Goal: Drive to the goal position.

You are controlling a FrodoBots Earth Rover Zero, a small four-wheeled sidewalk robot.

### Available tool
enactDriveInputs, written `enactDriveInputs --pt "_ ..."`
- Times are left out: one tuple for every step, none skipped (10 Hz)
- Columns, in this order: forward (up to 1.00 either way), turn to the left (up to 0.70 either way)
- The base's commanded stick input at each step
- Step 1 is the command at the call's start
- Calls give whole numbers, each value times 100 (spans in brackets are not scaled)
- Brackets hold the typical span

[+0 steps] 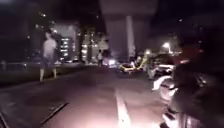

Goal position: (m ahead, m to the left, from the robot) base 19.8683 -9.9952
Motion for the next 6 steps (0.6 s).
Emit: enactDriveInputs --pt "45 0" --pt "45 0" --pt "45 0" --pt "45 0" --pt "45 0" --pt "45 0"
